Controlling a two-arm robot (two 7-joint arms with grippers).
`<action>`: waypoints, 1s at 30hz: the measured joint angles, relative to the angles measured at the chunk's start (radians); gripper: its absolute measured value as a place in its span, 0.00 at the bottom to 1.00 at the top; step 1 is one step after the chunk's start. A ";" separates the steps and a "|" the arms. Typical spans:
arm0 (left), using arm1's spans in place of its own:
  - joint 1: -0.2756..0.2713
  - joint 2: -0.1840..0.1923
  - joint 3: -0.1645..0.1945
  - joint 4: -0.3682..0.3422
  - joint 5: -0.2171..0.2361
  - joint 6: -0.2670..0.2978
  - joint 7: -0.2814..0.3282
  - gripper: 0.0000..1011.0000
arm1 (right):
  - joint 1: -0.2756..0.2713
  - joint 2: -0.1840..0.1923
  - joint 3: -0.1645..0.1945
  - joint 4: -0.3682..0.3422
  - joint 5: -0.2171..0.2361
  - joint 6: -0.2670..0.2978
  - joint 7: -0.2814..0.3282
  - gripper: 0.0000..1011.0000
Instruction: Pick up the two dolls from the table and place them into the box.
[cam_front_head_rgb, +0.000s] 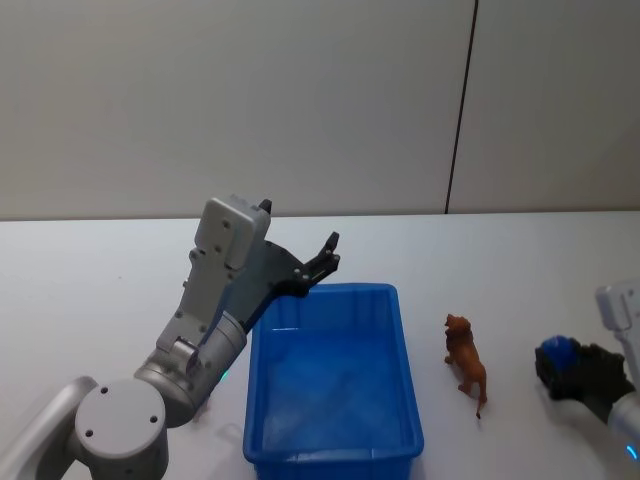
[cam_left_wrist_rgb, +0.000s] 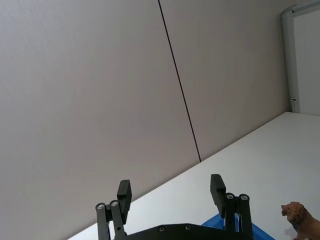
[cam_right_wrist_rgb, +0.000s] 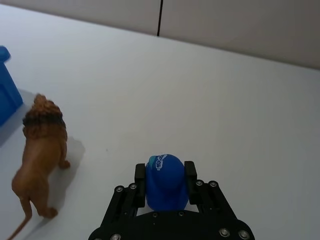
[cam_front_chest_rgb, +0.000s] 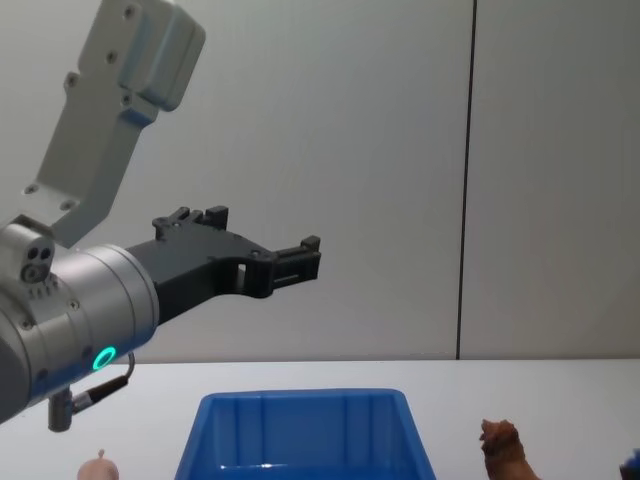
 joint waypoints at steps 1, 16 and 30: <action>0.000 0.000 0.000 0.000 0.000 0.000 0.000 0.99 | 0.001 0.000 0.001 -0.002 -0.001 -0.006 0.001 0.44; 0.000 0.000 0.000 0.000 0.000 0.000 0.000 0.99 | 0.025 0.004 0.016 -0.065 -0.014 -0.136 0.032 0.35; 0.000 0.000 0.000 0.000 0.000 0.000 0.000 0.99 | 0.052 0.000 0.018 -0.152 0.006 -0.218 0.135 0.28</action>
